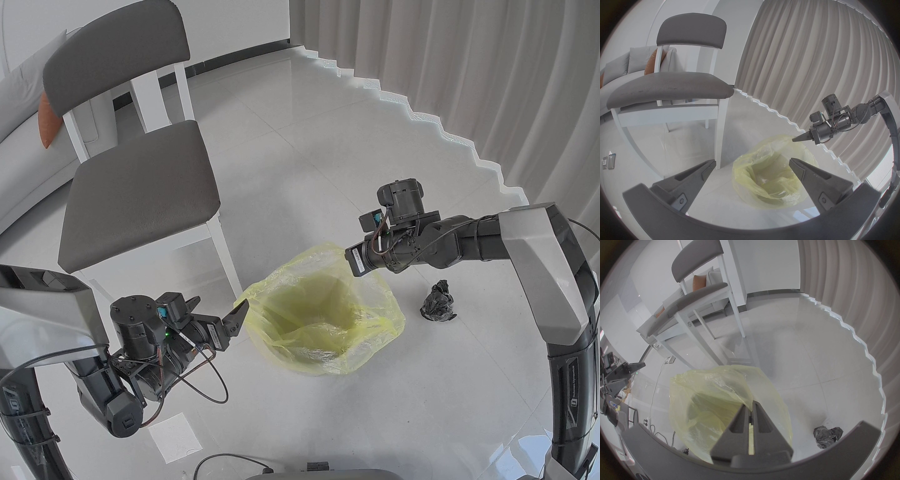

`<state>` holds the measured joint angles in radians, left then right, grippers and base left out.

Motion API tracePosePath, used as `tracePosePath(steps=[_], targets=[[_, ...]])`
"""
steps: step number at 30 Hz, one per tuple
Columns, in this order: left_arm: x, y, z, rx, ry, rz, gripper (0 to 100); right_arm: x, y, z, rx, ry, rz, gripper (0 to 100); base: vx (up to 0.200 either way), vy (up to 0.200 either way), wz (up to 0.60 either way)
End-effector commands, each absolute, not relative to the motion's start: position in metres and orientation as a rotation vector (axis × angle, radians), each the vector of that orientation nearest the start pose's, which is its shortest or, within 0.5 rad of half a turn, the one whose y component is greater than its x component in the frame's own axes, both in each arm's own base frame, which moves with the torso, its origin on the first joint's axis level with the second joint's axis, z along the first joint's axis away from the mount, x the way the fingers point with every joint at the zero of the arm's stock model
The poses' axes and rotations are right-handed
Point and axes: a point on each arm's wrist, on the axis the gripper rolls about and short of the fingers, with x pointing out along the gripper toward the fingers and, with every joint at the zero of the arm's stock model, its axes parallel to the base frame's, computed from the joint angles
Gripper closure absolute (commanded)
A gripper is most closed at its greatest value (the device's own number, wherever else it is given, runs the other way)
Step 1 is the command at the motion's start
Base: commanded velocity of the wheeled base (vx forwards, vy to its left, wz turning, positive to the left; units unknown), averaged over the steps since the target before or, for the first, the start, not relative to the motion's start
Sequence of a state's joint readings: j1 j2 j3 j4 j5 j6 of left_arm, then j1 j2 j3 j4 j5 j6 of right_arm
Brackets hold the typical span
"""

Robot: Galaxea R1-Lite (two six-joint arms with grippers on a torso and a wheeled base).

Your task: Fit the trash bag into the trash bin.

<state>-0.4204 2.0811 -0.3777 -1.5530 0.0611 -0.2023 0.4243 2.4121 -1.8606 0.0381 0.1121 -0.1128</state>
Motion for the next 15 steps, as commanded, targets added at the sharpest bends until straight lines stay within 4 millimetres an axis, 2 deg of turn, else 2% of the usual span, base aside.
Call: tracePosePath(steps=[1, 5, 9, 15], targets=[[0.274, -0.118, 0.066, -0.169, 0.164, -0.336, 0, 0.451, 0.208, 0.125, -0.199, 0.535, 0.555, 100, 0.000, 0.000, 0.00], [0.273, -0.118, 0.066, -0.170, 0.166, -0.336, 0, 0.453, 0.207, 0.124, -0.200, 0.537, 0.552, 100, 0.000, 0.000, 0.00], [0.272, -0.118, 0.065, -0.168, 0.173, -0.335, 0, 0.458, 0.205, 0.114, -0.203, 0.550, 0.547, 100, 0.000, 0.000, 0.00], [0.272, -0.118, 0.066, -0.185, 0.173, -0.334, 0, 0.474, 0.207, 0.101, -0.199, 0.537, 0.539, 100, 0.000, 0.000, 0.00]])
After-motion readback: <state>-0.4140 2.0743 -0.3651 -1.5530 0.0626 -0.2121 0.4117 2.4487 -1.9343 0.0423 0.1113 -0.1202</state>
